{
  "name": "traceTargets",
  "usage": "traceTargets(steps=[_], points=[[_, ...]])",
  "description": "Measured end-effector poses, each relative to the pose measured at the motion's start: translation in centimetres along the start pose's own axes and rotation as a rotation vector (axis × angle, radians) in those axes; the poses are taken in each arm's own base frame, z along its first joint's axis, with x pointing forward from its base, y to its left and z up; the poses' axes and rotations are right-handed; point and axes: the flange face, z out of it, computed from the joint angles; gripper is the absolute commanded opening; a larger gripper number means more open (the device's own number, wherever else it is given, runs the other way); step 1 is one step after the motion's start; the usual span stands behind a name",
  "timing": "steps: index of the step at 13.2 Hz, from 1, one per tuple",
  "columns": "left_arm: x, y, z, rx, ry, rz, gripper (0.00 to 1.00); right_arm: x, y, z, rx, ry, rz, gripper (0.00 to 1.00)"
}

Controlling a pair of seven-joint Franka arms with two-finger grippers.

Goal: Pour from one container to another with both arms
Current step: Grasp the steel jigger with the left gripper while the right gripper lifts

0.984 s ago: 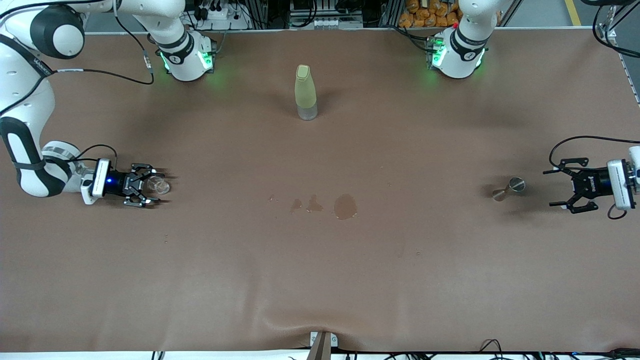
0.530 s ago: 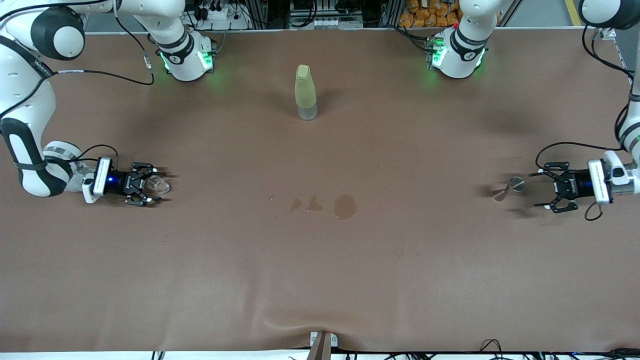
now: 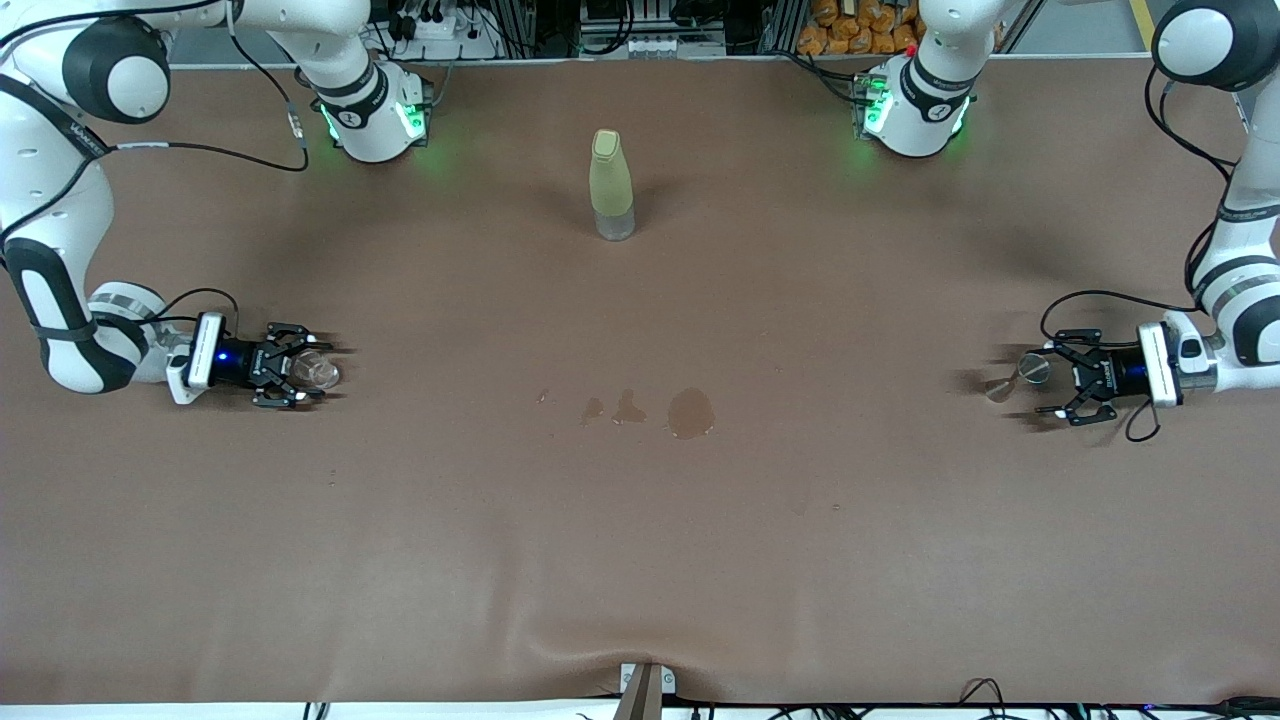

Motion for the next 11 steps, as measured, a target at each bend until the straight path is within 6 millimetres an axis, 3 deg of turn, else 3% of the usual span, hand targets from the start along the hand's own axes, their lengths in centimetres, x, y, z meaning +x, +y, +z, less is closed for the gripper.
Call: traceTargets(steps=[1,6,8,11], points=[[0.0,0.0,0.3,0.002,0.012,0.0,1.0,-0.1,0.0,-0.1,-0.002,0.001,0.0,0.8],[-0.1,0.0,1.9,-0.006,0.046,-0.007,0.73,-0.1,0.0,-0.5,-0.009,0.001,-0.002,0.49],[-0.3,0.0,2.0,-0.006,0.048,-0.009,0.69,-0.2,-0.1,-0.6,-0.012,0.002,-0.001,0.48],[-0.3,0.0,2.0,-0.006,0.049,-0.007,0.68,-0.3,-0.2,-0.7,-0.014,0.009,0.003,0.3]])
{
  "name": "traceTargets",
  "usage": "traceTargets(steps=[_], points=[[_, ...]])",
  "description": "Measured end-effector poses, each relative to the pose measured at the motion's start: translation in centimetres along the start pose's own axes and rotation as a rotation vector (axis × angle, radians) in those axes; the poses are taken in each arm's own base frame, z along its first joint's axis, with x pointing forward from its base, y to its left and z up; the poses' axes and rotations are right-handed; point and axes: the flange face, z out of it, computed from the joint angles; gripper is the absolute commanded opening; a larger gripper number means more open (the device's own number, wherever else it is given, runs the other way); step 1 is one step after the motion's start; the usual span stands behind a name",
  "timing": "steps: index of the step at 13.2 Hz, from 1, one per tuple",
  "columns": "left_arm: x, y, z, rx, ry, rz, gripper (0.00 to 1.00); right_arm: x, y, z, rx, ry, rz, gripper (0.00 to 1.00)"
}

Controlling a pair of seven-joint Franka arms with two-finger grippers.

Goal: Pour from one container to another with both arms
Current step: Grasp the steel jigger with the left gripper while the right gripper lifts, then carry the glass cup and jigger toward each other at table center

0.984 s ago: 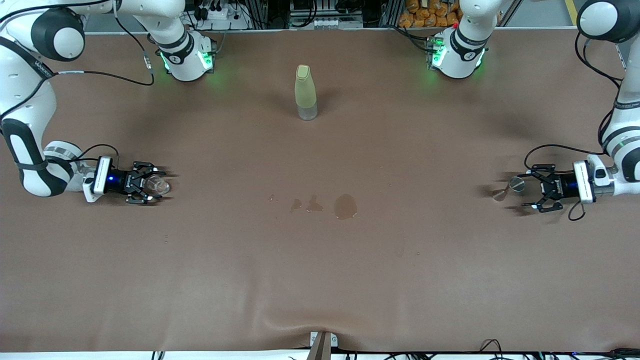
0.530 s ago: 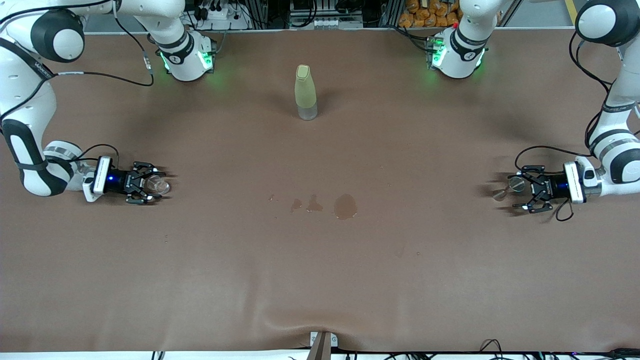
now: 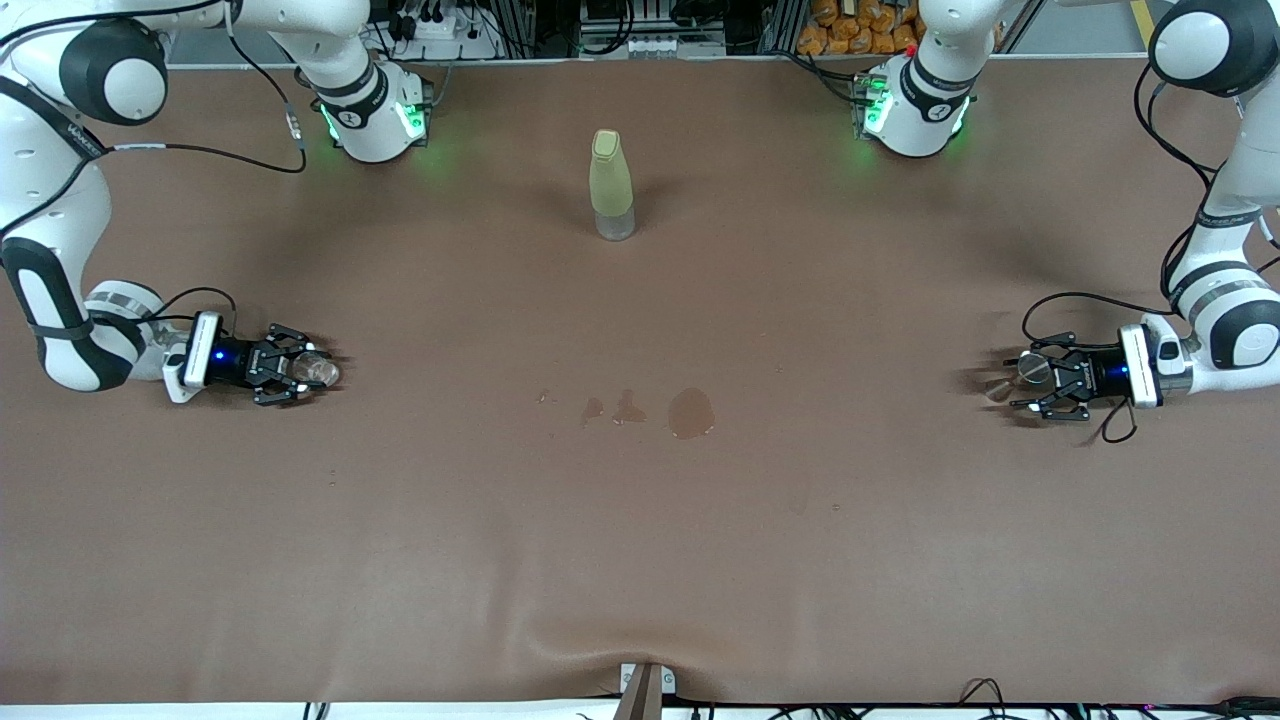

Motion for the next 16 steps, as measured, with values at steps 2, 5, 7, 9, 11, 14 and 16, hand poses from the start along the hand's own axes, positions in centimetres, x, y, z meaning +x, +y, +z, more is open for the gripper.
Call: traceTargets(steps=[2,5,7,9,11,14,16], points=[[-0.1,0.0,0.1,-0.001,0.001,0.003,0.65,0.0,0.0,0.0,0.0,0.001,0.0,0.27],[-0.6,0.1,0.4,-0.004,0.006,0.003,0.64,0.2,0.1,0.2,0.008,0.015,-0.004,0.23],[-0.9,0.2,0.5,-0.006,0.009,0.0,0.6,0.9,0.9,0.3,0.014,0.014,-0.02,0.23],[-1.0,0.2,0.6,-0.006,0.01,-0.001,0.57,1.7,1.9,0.4,0.021,0.011,-0.022,0.23],[-1.0,0.3,0.5,-0.005,0.01,-0.001,0.56,2.8,3.2,1.3,0.026,0.02,-0.021,0.23],[-1.1,0.3,0.4,-0.003,0.01,-0.001,0.53,5.6,6.2,4.1,0.039,0.039,0.007,0.23],[-1.1,0.3,0.3,-0.002,0.01,0.0,0.45,7.8,8.2,6.7,0.049,0.031,0.009,0.23]])
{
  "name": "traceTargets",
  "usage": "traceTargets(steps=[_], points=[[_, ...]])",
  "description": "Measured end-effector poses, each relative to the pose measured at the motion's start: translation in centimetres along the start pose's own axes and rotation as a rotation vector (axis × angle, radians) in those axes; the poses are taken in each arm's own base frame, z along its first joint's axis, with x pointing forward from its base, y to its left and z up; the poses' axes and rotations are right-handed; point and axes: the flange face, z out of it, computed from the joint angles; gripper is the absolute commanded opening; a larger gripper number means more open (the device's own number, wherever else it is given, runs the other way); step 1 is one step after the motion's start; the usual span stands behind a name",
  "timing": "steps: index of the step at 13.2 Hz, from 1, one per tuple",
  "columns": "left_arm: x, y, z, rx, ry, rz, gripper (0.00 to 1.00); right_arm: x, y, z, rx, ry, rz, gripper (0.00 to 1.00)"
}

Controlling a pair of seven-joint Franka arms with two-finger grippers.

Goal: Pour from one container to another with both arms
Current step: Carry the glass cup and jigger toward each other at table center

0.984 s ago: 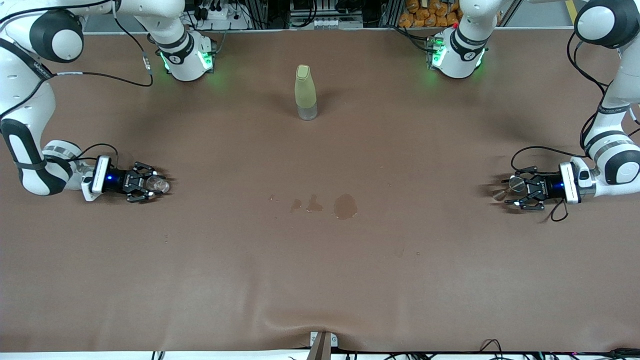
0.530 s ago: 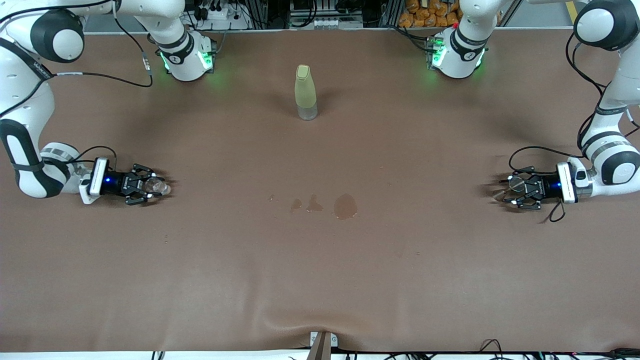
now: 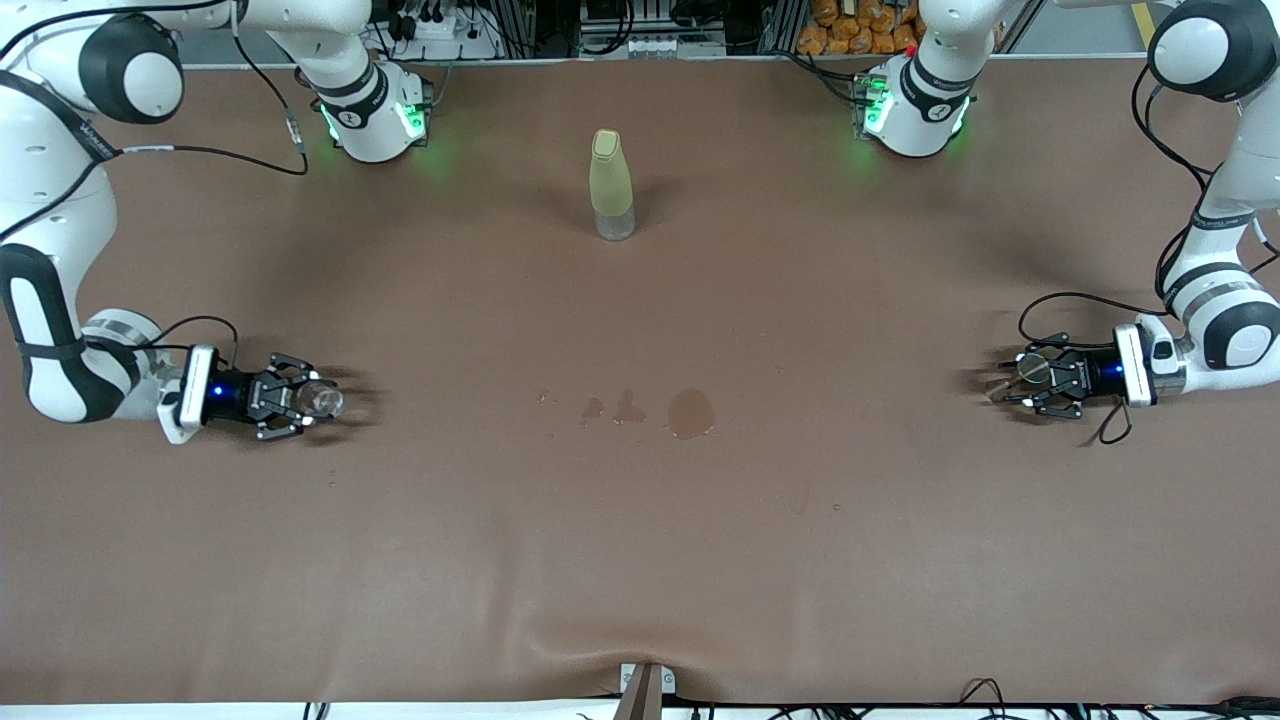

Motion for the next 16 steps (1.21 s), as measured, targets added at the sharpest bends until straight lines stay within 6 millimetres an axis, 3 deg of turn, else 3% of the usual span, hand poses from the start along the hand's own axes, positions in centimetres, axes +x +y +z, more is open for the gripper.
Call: traceTargets(steps=[3,5,6,8,10,11,12,16], points=[[0.0,0.0,0.0,0.0,0.0,0.001,0.31,2.6,2.3,2.6,-0.015,-0.019,-0.032,0.23],[0.0,0.0,0.0,0.001,0.0,0.001,0.27,4.4,3.5,3.8,-0.02,-0.032,-0.052,0.23],[0.0,0.0,-0.1,0.001,-0.001,0.002,0.2,5.5,4.0,4.3,-0.02,-0.043,-0.051,0.23],[0.1,-0.1,-0.1,0.002,-0.002,0.005,0.09,8.9,5.0,5.4,-0.012,-0.061,-0.02,0.24],[0.5,-0.4,-0.2,0.006,0.0,0.012,0.08,13.0,5.6,6.7,-0.009,-0.078,0.004,0.24],[0.5,-0.5,-0.3,0.007,-0.001,0.014,0.01,14.8,5.8,7.3,-0.016,-0.086,0.007,0.24],[0.7,-0.6,-0.4,0.009,-0.004,0.018,0.0,16.3,5.9,8.1,-0.015,-0.088,0.008,0.24],[3.9,-2.4,0.4,-0.006,-0.017,0.081,0.0,18.2,6.3,11.5,-0.022,-0.075,0.028,0.24]])
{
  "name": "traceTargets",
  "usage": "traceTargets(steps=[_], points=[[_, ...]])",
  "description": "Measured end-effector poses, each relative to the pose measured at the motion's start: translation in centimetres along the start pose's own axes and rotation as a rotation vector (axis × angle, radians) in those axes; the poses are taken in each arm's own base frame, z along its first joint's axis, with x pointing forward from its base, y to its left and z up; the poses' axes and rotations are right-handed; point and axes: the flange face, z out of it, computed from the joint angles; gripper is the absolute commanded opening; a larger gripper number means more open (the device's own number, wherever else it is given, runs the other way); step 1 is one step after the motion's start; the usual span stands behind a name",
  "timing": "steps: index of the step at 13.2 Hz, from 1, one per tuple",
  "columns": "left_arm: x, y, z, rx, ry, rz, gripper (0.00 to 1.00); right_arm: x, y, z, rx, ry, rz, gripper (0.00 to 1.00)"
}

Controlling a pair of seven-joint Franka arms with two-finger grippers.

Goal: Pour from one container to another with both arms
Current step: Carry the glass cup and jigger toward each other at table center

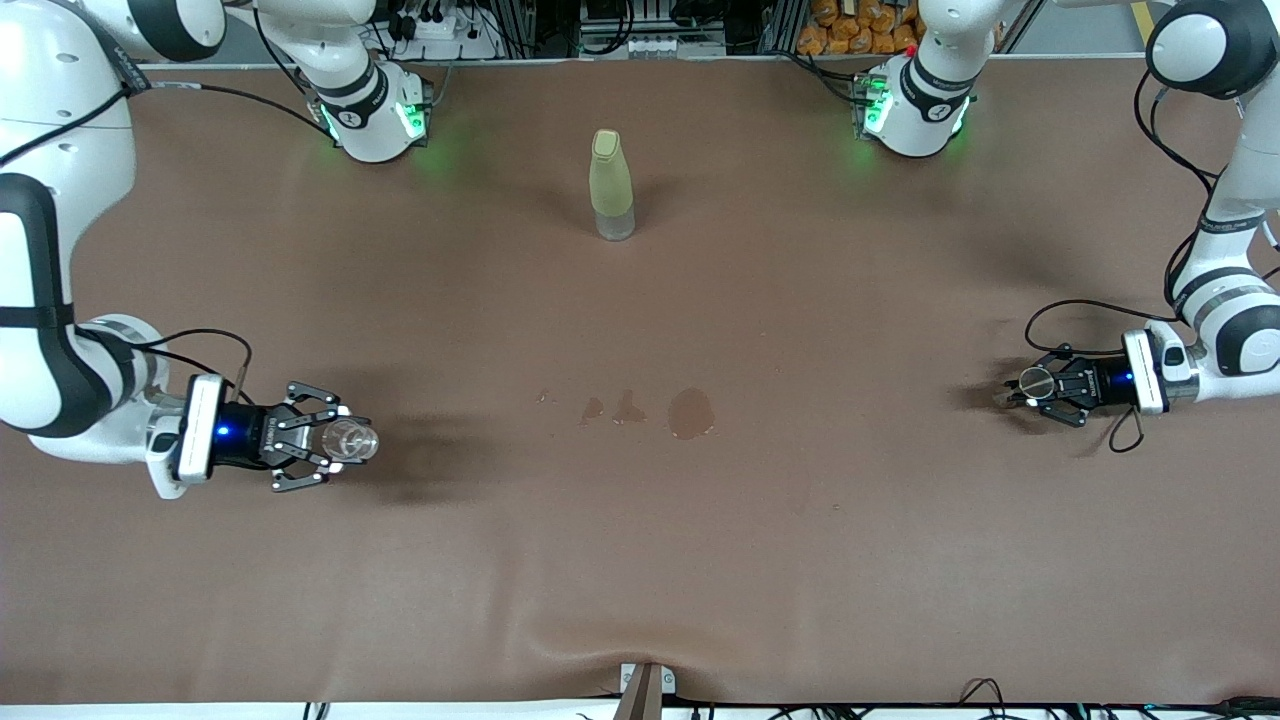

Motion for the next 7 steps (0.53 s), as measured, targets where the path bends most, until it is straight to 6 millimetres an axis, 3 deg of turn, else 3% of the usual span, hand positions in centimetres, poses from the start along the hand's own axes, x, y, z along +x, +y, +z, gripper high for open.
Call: traceTargets(steps=[2,4,7], points=[[2.8,-1.7,2.4,-0.014,0.001,0.055,0.0,1.6,0.1,1.0,-0.009,-0.008,0.042,0.24],[5.9,-3.9,5.4,-0.013,-0.007,0.123,0.0,4.7,-0.1,1.8,-0.027,-0.026,0.067,0.24],[11.5,-6.5,11.1,-0.036,-0.019,0.2,0.0,7.6,-0.5,5.2,-0.04,-0.017,0.072,0.24]])
